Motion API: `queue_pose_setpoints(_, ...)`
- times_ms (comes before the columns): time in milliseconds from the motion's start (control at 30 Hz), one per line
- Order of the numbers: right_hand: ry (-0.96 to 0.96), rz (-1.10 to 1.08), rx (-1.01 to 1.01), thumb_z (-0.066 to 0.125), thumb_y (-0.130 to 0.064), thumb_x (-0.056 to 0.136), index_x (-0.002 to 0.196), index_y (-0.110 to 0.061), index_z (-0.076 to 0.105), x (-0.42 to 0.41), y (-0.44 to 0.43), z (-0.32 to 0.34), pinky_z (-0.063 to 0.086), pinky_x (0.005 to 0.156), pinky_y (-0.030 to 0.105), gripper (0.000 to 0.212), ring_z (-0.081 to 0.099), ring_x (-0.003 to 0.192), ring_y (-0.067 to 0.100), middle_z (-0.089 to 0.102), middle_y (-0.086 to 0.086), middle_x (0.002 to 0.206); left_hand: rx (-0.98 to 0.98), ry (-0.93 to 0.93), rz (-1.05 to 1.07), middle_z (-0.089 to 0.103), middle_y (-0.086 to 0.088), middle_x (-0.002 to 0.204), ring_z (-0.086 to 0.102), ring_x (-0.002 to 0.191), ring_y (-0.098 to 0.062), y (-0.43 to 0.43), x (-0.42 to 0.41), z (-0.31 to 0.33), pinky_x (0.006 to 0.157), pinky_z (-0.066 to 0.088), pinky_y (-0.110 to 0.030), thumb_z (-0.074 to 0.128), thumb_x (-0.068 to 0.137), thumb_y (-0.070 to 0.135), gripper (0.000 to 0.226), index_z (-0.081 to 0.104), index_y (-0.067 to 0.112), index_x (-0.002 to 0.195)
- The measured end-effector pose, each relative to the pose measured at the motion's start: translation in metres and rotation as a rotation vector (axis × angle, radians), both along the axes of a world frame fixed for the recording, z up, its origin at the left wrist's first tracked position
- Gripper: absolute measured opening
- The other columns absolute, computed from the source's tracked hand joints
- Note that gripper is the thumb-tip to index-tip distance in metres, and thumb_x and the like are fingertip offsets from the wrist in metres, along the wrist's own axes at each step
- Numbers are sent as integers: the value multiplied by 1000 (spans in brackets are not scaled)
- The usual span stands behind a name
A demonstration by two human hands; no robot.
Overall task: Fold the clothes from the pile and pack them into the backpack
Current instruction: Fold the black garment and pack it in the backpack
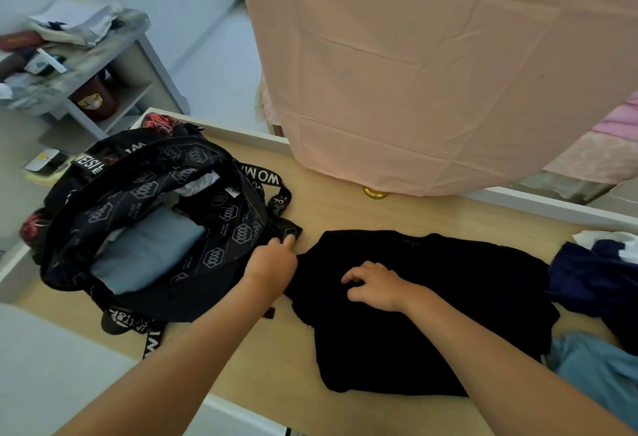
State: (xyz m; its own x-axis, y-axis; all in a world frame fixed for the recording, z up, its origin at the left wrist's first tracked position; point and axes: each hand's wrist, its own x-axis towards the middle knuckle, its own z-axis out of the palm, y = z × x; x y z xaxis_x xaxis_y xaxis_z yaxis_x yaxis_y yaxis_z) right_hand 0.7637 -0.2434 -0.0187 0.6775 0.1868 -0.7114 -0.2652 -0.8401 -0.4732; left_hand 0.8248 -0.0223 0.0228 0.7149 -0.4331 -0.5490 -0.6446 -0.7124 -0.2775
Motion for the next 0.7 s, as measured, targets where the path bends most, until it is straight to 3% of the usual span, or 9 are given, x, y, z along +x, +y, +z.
queue_pose_setpoints(67, -12, 16, -7, 55, -49, 86, 136, -42, 50, -4, 0, -1, 24, 112, 43, 51, 31, 134, 21, 42, -5, 135, 54, -41, 20, 34, -12, 146, 45, 119, -28, -3, -9, 7, 71, 43, -31, 51, 95, 8, 33, 56, 11, 128)
queue_pose_setpoints(200, -70, 73, -59, 62, -47, 82, 140, -42, 46, -10, 7, 1, 23, 114, 42, 60, 28, 137, 21, 38, -3, 143, -223, 20, -253, 47, -6, 132, 45, 120, -27, -16, -30, -10, 92, 44, -38, 49, 95, 18, 33, 53, 19, 128)
queue_pose_setpoints(267, -102, 91, -38, 66, -46, 79, 142, -42, 42, -15, 5, 3, 24, 113, 40, 68, 29, 135, 19, 39, -4, 142, -138, 106, -125, 41, -8, 140, 43, 126, -30, -14, -36, -22, 99, 39, -42, 54, 93, 26, 53, 36, 21, 143)
queue_pose_setpoints(367, -156, 73, -7, 70, -43, 76, 148, -42, 32, -27, -11, 8, 18, 115, 39, 82, 26, 138, 18, 37, -6, 146, 44, -18, 119, 45, -13, 138, 46, 122, -33, -10, -46, -24, 99, 38, -43, 52, 94, 32, 63, 27, 14, 148)
queue_pose_setpoints(433, -218, 42, -38, 69, -36, 73, 150, -43, 26, -38, -27, 6, 10, 117, 39, 88, 18, 144, 19, 31, -6, 153, -67, -194, 92, 50, -13, 127, 46, 115, -32, -21, -54, -18, 97, 37, -41, 41, 96, 30, 45, 41, 11, 136)
queue_pose_setpoints(500, -269, 12, -116, 67, -28, 71, 152, -42, 19, -52, -44, 3, 3, 120, 41, 95, 7, 150, 20, 20, -3, 159, -370, -241, -33, 52, -7, 121, 46, 109, -28, -40, -65, -19, 93, 38, -39, 36, 98, 33, 35, 53, 16, 124)
queue_pose_setpoints(600, -302, -6, -255, 66, -20, 70, 154, -42, 6, -73, -63, -2, -3, 122, 46, 105, -6, 151, 22, 3, 1, 164, -686, 217, -197, 49, 1, 129, 46, 114, -21, -68, -90, -25, 92, 43, -39, 44, 96, 54, 46, 51, 30, 134)
queue_pose_setpoints(633, -298, -8, -283, 66, -19, 70, 154, -43, 2, -80, -68, -3, -2, 122, 48, 108, -9, 151, 23, -2, 2, 164, -624, 303, -238, 42, -1, 139, 41, 123, -23, -74, -99, -30, 97, 42, -41, 47, 92, 60, 55, 46, 33, 140)
queue_pose_setpoints(700, -267, -24, -325, 67, -16, 72, 154, -43, -8, -93, -76, -5, 3, 122, 50, 114, -9, 151, 24, -9, 2, 164, -401, 239, -294, 16, -6, 159, 18, 143, -29, -76, -109, -43, 112, 27, -52, 49, 89, 63, 71, 29, 35, 150)
